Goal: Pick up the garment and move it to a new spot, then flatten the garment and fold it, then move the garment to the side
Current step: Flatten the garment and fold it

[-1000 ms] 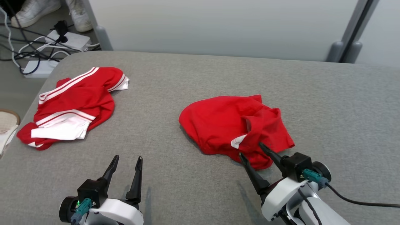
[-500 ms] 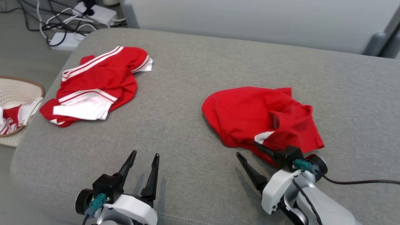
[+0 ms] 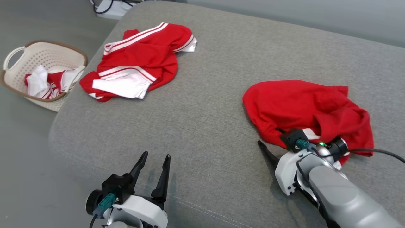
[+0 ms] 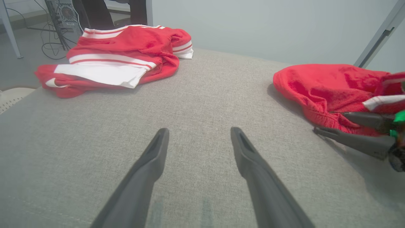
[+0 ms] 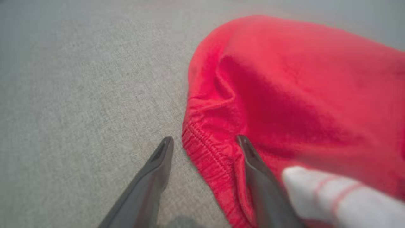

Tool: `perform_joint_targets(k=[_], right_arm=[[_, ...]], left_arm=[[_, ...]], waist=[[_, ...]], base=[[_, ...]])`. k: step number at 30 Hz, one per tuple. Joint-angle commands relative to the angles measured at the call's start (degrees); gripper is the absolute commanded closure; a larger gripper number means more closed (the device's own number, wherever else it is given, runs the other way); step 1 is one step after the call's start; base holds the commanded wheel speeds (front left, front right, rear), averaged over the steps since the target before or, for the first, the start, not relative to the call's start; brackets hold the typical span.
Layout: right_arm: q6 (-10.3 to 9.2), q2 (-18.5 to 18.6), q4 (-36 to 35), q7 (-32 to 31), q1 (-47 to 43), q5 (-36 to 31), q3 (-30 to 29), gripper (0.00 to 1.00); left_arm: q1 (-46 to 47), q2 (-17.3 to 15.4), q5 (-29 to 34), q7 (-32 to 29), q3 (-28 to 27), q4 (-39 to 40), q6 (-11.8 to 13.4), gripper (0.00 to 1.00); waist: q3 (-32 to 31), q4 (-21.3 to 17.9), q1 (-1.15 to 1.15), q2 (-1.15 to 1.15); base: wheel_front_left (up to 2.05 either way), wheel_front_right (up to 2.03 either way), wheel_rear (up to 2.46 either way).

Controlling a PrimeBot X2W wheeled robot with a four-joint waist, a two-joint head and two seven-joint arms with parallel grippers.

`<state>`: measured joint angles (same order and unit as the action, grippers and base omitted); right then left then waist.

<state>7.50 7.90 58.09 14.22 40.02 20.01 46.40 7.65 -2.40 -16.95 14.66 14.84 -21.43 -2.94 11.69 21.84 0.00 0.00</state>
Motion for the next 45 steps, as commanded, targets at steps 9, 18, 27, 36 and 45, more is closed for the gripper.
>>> perform_joint_targets(k=[9, 18, 27, 36, 45], right_arm=[[-0.01, -4.15, 5.59, -0.58, 5.34, -0.21, 2.11, 1.00], [-0.01, -4.77, 2.12, 0.55, 9.06, 3.56, 2.48, 1.00], [-0.01, -4.96, -19.22, 0.76, 14.07, 12.15, -3.73, 1.00], [-0.01, 2.82, -13.69, 0.77, 8.94, 10.83, -11.01, 1.00], [-0.01, 8.15, 0.14, 0.77, 3.57, 9.92, -16.98, 0.90]], left_arm=[[2.91, -0.48, -1.33, 0.34, -0.46, 1.49, 0.90, 0.00], [2.95, -0.48, -1.44, 0.34, 0.74, 1.37, 0.55, 0.00], [2.22, -0.48, -0.49, 0.34, 1.00, 0.85, 0.53, 0.00], [2.58, -0.48, -0.15, 0.34, 1.09, 1.24, -0.07, 0.00], [4.60, -0.48, 0.48, 0.34, 2.81, 1.85, -0.68, 0.00]], waist=[[0.58, 2.22, 0.00, 0.00], [-0.47, 1.14, 0.00, 0.00], [-2.62, -0.62, 0.00, 0.00], [-2.76, -5.23, 0.00, 0.00], [-0.92, -7.38, 0.00, 0.00]], base=[[0.00, 0.00, 0.00], [0.00, 0.00, 0.00], [0.00, 0.00, 0.00], [0.00, 0.00, 0.00], [0.00, 0.00, 0.00]])
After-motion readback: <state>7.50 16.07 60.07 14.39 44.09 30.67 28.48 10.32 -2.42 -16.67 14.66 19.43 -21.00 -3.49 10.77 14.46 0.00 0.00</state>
